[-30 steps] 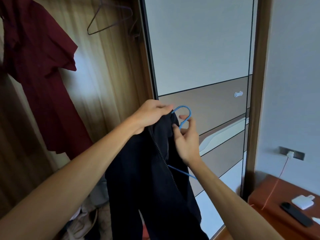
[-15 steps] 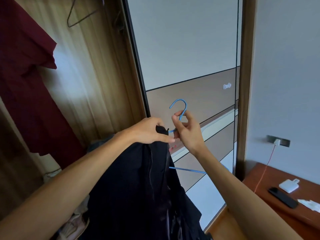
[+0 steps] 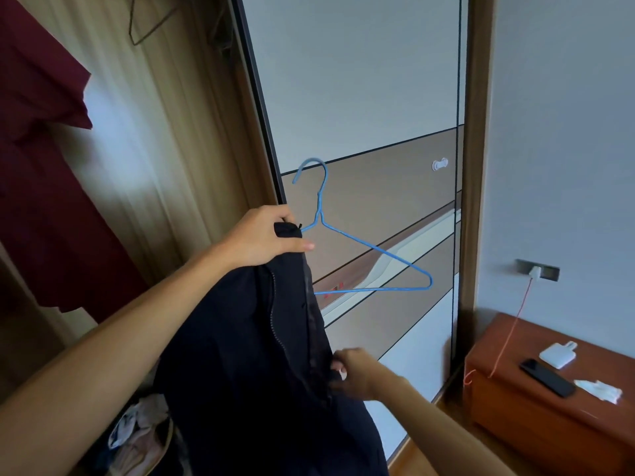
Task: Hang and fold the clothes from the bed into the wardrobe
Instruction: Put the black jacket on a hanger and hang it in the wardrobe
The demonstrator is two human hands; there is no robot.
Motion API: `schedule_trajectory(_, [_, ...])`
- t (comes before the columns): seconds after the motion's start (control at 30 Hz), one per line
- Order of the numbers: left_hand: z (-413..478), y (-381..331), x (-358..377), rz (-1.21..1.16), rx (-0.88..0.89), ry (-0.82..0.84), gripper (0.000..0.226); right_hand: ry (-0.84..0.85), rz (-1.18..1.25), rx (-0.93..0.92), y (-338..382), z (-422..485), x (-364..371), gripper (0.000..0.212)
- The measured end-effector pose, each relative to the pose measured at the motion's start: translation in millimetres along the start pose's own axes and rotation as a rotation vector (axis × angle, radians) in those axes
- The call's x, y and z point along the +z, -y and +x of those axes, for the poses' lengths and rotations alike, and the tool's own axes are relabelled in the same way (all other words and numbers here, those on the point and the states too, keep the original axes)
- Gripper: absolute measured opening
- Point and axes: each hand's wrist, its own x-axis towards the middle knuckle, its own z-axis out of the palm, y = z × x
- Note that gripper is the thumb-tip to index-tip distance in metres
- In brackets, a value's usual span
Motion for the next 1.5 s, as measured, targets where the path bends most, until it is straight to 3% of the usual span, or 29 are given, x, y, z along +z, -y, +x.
schedule_trajectory(0.07, [-5,-5,-17,-0.039,0.051,-0.03,0.051,0.064,-0.052,0.052,6,8,22,0.048])
schedule_trajectory(0.17, [-18,-8,-44,-0.092,0.071,-0.036,0.043,0.004,-0.045,0.113,13,22,36,0.027])
schedule_trajectory(0.23, [-28,-2,-61,-0.097,0.075,-0.038,0.047,-0.041,-0.038,0.099,13,32,33,0.026])
schedule_trajectory(0.5, [-73,62,-101,-0.034,0.01,-0.061,0.051,-0.218,0.033,0.131,6,65,-52,0.027])
schedule_trajectory(0.8, [-95,112,-83,0.112,-0.084,-0.056,0.031,-0.485,-0.01,-0.074,52,87,-165,0.024])
schedule_trajectory(1.07, [-103,122,-81,0.264,-0.243,-0.214,0.037,-0.483,-0.025,-0.095,94,78,-189,0.024])
schedule_trajectory(1.27, [-84,95,-48,0.074,-0.277,-0.235,0.041,-0.53,0.152,-0.266,174,68,-162,0.025])
schedule_trajectory(1.4, [-83,91,-50,-0.058,-0.263,-0.414,0.041,-0.557,0.382,-0.351,192,64,-153,0.03])
schedule_trajectory(1.5, [-90,92,-66,-0.078,-0.203,-0.528,0.037,-0.647,0.208,-0.438,177,63,-160,0.037])
